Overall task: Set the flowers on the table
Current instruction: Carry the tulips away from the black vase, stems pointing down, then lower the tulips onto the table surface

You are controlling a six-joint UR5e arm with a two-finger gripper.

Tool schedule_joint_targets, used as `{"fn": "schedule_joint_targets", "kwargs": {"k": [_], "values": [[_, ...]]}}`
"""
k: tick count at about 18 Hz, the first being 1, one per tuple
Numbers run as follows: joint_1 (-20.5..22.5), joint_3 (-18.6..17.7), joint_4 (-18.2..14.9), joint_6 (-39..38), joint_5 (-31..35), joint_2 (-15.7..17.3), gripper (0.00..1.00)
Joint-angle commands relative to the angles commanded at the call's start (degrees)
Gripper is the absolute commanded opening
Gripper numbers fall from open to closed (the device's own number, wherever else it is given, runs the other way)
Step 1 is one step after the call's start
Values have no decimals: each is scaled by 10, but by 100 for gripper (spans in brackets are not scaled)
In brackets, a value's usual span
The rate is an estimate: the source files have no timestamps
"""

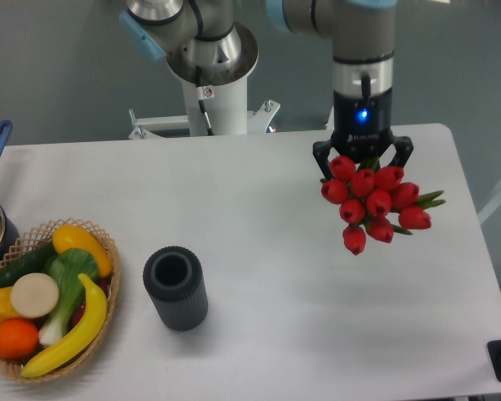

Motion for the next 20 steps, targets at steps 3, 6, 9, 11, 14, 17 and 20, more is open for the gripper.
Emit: {"fn": "schedule_joint_targets", "kwargs": {"k": [3, 6, 9, 11, 14, 17, 20], "values": [[-32, -2, -1, 1, 32, -25, 44], [-62, 5, -1, 3, 78, -51, 44], [-74, 4, -4, 2, 95, -66, 44], [-80, 4, -5, -5, 93, -76, 44], [-85, 0, -6, -18, 92, -101, 44], [-85, 3, -4, -21, 95, -126, 44], [-72, 4, -4, -19, 99, -137, 44]]}}
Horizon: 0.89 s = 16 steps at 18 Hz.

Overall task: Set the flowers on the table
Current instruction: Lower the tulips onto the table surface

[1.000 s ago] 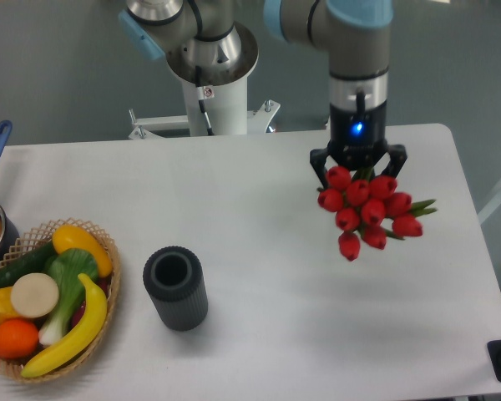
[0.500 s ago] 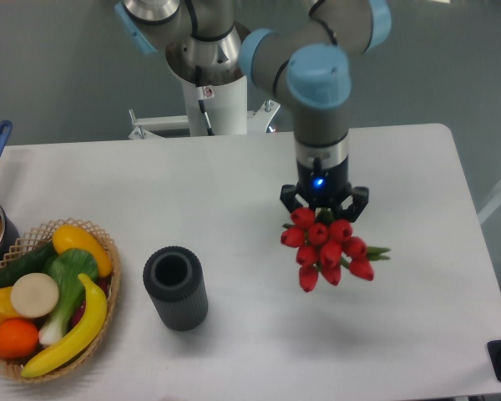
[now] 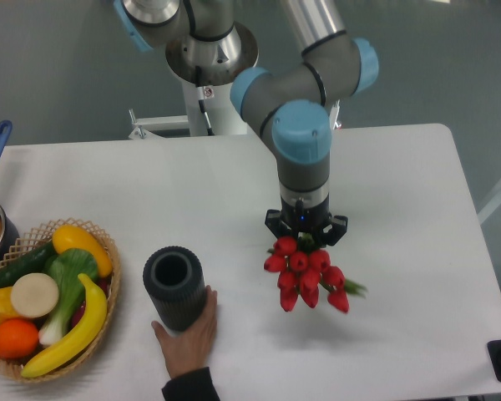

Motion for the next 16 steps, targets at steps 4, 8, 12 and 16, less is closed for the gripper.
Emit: {"fn": "schedule_joint_targets", "kwargs": {"k": [4, 8, 12, 16], "values": [[14, 4, 0, 2, 15, -20, 44], [26, 8, 3, 1, 14, -47, 44], [28, 13, 6, -1, 14, -61, 44], [28, 23, 6, 1, 14, -59, 74]]}}
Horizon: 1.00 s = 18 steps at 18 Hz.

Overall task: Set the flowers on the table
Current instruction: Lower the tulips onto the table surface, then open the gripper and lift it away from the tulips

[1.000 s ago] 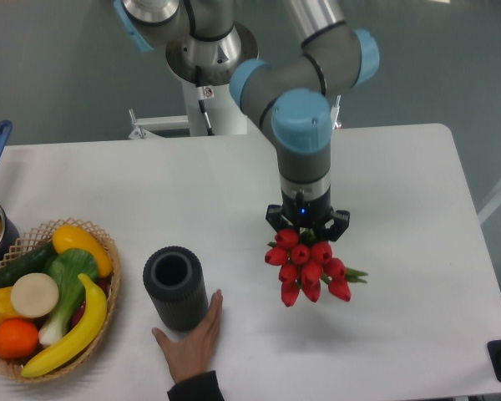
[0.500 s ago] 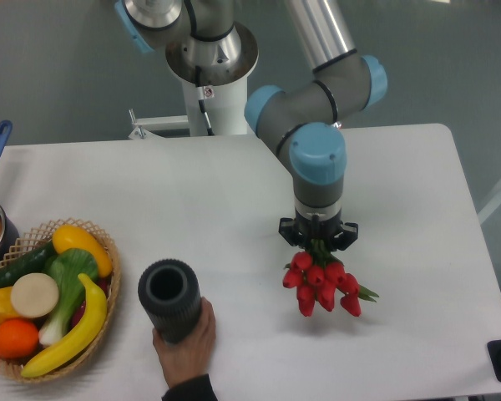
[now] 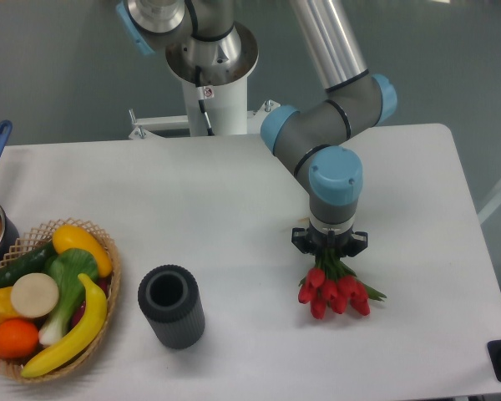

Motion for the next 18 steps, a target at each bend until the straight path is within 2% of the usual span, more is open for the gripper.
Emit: {"fn": "schedule_joint_targets", "kwargs": {"k": [1, 4, 8, 10, 12, 16, 18], "values": [[2, 2, 3, 4, 1, 3, 100], [6, 18, 1, 4, -3, 25, 100], [12, 32, 1, 22, -2, 74, 100], [15, 53, -8, 23, -6, 100, 100], [11, 72, -35, 36, -9, 134, 100], [9, 83, -39, 166, -54, 160, 100], [4, 83, -45, 242, -49, 177, 100]]}}
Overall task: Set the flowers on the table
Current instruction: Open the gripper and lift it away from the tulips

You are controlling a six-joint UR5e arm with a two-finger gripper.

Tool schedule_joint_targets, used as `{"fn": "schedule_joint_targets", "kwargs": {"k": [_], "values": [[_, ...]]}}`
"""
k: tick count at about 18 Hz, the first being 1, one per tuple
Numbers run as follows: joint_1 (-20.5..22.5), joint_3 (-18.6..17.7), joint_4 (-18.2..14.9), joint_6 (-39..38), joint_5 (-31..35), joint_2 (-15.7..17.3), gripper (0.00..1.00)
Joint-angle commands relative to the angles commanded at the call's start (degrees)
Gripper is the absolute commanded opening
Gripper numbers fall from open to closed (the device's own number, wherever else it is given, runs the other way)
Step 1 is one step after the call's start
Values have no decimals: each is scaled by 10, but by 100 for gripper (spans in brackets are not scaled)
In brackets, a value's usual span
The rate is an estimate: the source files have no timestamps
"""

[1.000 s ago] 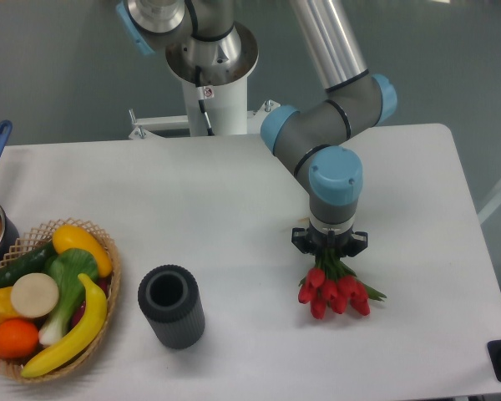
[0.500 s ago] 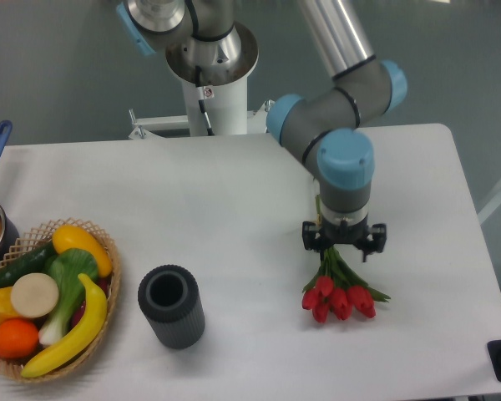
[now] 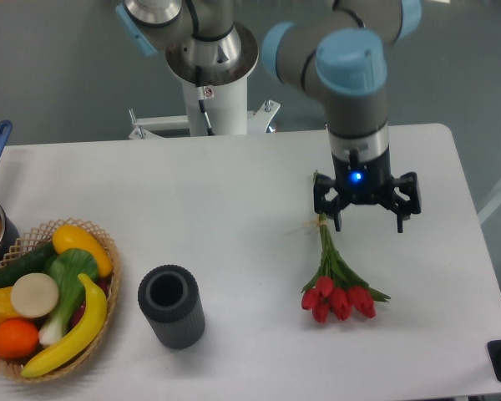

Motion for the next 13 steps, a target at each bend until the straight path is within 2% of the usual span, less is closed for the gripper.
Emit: {"fn": "schedule_joint_targets", "kwargs": {"k": [4, 6, 8, 13], "values": [[3, -3, -24, 51, -15, 27, 100], [6, -5, -28, 86, -59, 41, 100], [12, -11, -27, 109, -100, 42, 100], [12, -21, -27, 125, -107, 50, 100]]}}
